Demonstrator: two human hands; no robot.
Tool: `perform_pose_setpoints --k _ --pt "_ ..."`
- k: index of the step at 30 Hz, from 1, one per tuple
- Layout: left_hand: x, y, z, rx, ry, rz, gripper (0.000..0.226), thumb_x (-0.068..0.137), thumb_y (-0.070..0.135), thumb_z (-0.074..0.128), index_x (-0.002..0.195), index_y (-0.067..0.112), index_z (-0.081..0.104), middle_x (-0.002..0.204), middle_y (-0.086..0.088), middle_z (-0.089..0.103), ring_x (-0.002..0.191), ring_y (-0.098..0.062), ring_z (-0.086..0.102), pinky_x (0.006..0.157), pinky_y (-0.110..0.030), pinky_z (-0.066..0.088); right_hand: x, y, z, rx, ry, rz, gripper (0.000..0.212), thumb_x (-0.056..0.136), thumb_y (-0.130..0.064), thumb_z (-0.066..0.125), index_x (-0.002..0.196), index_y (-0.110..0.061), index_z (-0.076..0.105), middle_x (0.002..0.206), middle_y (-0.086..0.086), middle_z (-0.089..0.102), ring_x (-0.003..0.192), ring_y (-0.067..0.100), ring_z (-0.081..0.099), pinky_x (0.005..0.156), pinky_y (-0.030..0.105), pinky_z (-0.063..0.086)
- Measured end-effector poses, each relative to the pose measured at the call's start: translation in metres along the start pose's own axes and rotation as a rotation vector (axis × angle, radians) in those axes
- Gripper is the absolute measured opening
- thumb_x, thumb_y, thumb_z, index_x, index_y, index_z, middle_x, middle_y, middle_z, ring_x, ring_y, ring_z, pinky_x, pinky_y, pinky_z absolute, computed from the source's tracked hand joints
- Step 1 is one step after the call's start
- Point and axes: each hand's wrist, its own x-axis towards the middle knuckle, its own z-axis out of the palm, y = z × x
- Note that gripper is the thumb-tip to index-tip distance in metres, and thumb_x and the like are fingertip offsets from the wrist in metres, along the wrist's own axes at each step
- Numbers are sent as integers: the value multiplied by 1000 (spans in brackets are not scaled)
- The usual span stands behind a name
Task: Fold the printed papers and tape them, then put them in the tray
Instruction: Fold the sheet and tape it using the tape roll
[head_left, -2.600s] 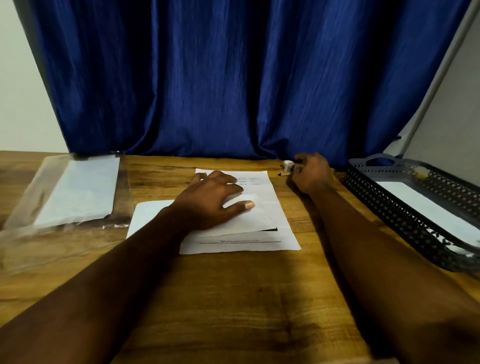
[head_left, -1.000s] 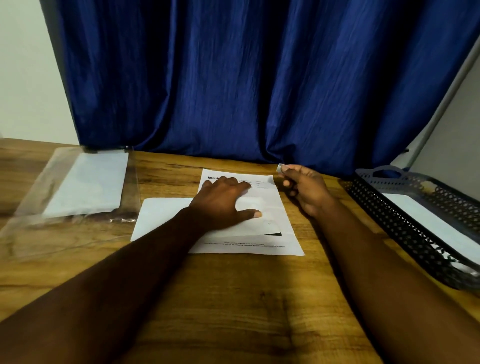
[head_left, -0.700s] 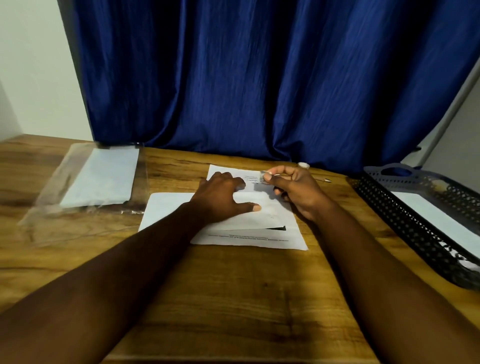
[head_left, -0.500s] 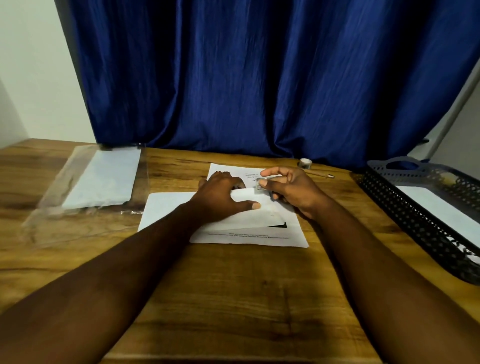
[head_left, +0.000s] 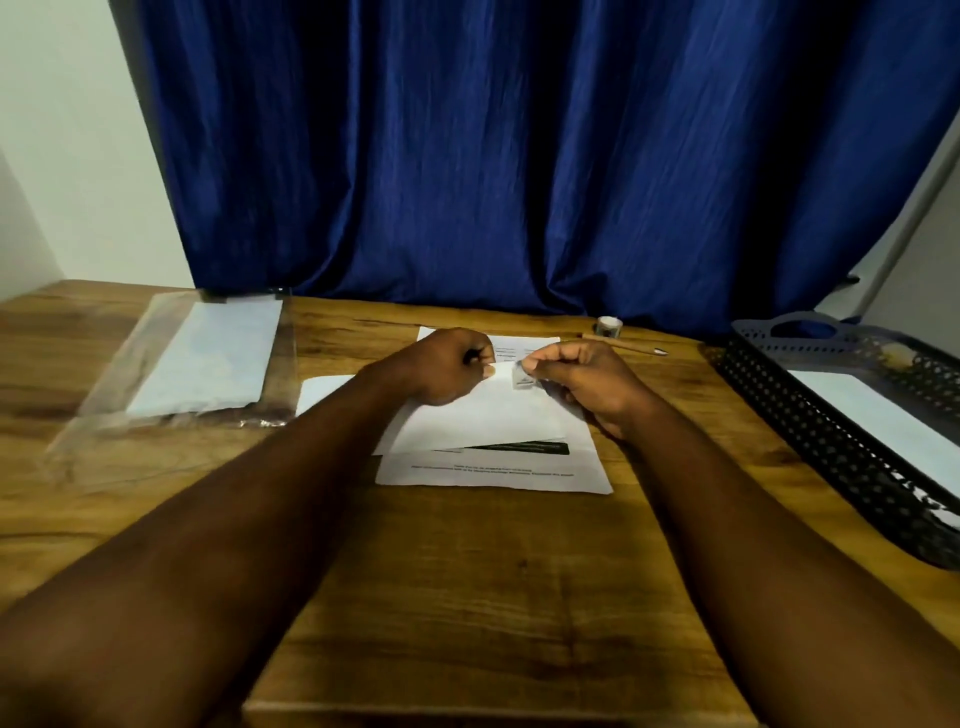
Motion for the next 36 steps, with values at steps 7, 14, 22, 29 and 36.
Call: perform_pose_setpoints --k 7,14,22,29,36 --pt "4 -2 20 -78 199 -11 16 94 27 67 80 20 69 75 10 66 70 -9 57 58 -22 39 1 -3 6 -56 65 18 10 92 -15 82 102 -12 83 88 -2 82 62 -3 69 55 13 51" --pt "1 3 19 -1 248 137 15 98 36 70 84 29 67 74 20 56 69 -5 51 58 -15 33 1 -2 -4 -66 5 35 12 94 -20 79 101 -12 85 79 5 71 63 9 53 63 26 46" --pt "-5 7 15 67 336 176 16 99 41 67 95 27 74 78 18 60 75 -5 53 61 -21 35 -3 -1 -3 -86 1 -16 11 96 -22 78 101 -16 85 75 -1 72 60 4 53 56 21 45" --pt "-4 8 17 58 339 157 14 99 40 68 98 28 75 88 12 66 81 -11 58 68 -26 43 -3 -1 -2 -91 34 -40 11 97 -23 77 104 -17 83 85 -2 78 61 0 61 56 16 49" --pt "-3 8 17 27 364 156 13 97 38 68 93 27 75 89 13 71 86 -8 63 80 -33 58 -2 0 -1 -47 54 -64 16 92 -18 83 105 -9 81 83 -3 80 57 -2 65 49 13 47"
